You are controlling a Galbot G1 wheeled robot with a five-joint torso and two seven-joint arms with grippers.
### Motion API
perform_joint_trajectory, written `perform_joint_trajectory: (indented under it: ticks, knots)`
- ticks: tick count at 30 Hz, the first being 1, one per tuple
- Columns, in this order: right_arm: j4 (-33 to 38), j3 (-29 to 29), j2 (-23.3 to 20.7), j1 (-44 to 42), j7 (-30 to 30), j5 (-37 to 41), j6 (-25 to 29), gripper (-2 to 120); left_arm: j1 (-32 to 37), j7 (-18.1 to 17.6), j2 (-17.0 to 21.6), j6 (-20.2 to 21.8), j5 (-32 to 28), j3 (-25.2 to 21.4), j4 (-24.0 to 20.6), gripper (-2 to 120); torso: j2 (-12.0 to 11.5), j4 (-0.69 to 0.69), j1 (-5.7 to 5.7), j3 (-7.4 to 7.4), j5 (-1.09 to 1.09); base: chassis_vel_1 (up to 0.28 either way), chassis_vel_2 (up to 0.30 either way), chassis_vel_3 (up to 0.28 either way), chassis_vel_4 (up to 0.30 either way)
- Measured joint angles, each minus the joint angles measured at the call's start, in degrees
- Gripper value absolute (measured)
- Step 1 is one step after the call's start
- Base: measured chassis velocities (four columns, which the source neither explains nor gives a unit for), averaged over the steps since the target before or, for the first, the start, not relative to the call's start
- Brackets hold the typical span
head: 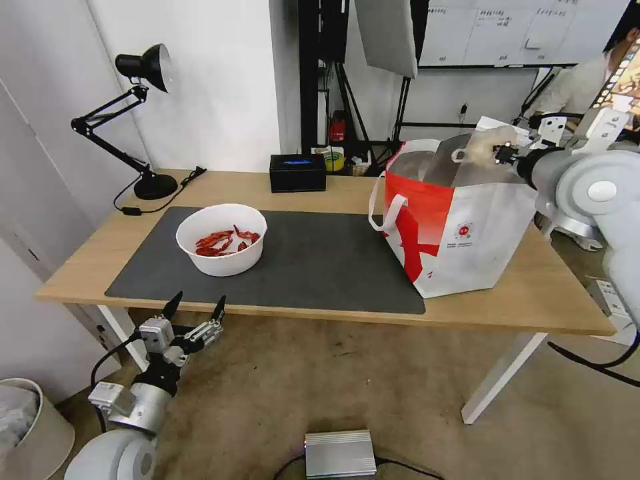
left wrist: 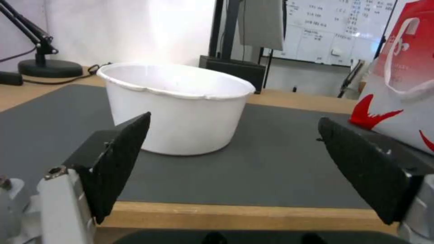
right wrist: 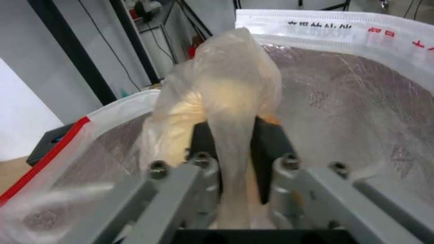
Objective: Pick up the trash from the table and place it into the takeout bag.
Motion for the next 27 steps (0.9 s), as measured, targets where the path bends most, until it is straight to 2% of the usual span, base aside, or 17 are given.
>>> perform_joint_trajectory:
  ticks: [3,4,7,8,10,12,14,15,16,20,22,24,26,27]
  knots:
    - [0.1,0.2,0.0,-0.4,-0.2,-0.2,0.1,34,0.0,0.0,0.0,0.0,-0.1,-0.1,0.0,100,0.0,0.0,0.0,0.0,0.0,0.0,0.0,0.0,0.0]
    - [0.1,0.2,0.0,-0.4,-0.2,-0.2,0.1,34,0.0,0.0,0.0,0.0,-0.1,-0.1,0.0,100,0.0,0.0,0.0,0.0,0.0,0.0,0.0,0.0,0.0]
    - [0.3,0.5,0.0,-0.8,-0.5,-0.7,0.3,49,0.0,0.0,0.0,0.0,-0.1,-0.1,0.0,100,0.0,0.0,0.0,0.0,0.0,0.0,0.0,0.0,0.0]
    - [0.3,0.5,0.0,-0.8,-0.5,-0.7,0.3,49,0.0,0.0,0.0,0.0,-0.1,-0.1,0.0,100,0.0,0.0,0.0,0.0,0.0,0.0,0.0,0.0,0.0]
    - [0.6,0.8,0.1,-1.3,-2.2,-1.9,1.9,61,0.0,0.0,-0.1,0.0,-0.1,-0.1,0.1,100,0.0,0.0,-0.01,0.0,0.0,0.0,0.0,0.0,0.0]
    - [0.8,1.0,0.3,-1.7,-4.3,-3.3,3.7,65,0.0,0.0,-0.1,0.0,-0.2,-0.1,0.1,100,0.0,0.0,-0.01,0.0,0.0,0.0,0.0,0.0,0.0]
    - [1.4,1.2,0.4,-2.5,-8.7,-6.3,7.5,71,0.0,0.0,-0.1,0.0,-0.2,-0.1,0.1,100,0.0,0.0,-0.01,0.0,0.0,0.0,0.0,0.0,0.0]
    - [2.4,1.4,0.5,-3.5,-13.3,-9.7,12.1,80,0.0,0.0,-0.1,0.0,-0.2,-0.2,0.1,100,0.0,0.0,-0.01,0.0,0.0,0.0,0.0,0.0,0.0]
    - [2.4,1.4,0.5,-3.5,-13.3,-9.7,12.1,80,0.0,0.0,-0.1,0.0,-0.2,-0.2,0.1,100,0.0,0.0,-0.01,0.0,0.0,0.0,0.0,0.0,0.0]
    - [4.7,1.6,0.8,-6.1,-22.7,-16.9,23.3,97,0.0,0.0,0.0,0.0,-0.3,-0.5,0.1,100,0.0,0.0,-0.01,0.0,0.0,0.0,0.0,0.0,0.0]
    - [5.1,1.7,0.9,-6.6,-23.9,-17.8,24.5,99,0.0,0.0,0.0,0.0,-0.4,-0.6,0.0,100,0.0,0.0,-0.01,0.0,0.0,0.0,0.0,0.0,0.0]
    - [6.8,2.0,0.9,-9.0,-27.9,-21.4,28.0,100,0.0,0.0,0.0,0.0,-0.4,-0.8,-0.2,100,0.0,0.01,-0.01,0.0,-0.01,0.0,0.0,0.0,0.0]
    - [7.3,2.1,0.9,-9.7,-28.7,-22.3,28.8,100,0.1,0.0,0.0,0.0,-0.4,-0.9,-0.2,100,0.0,0.0,-0.01,0.0,-0.01,0.0,0.0,0.0,0.0]
    - [8.5,2.5,0.9,-12.4,-30.7,-25.3,30.7,100,0.1,-0.1,-0.1,0.0,-0.4,-0.9,-0.3,100,0.0,0.0,-0.01,0.0,-0.01,0.0,0.0,0.0,0.0]
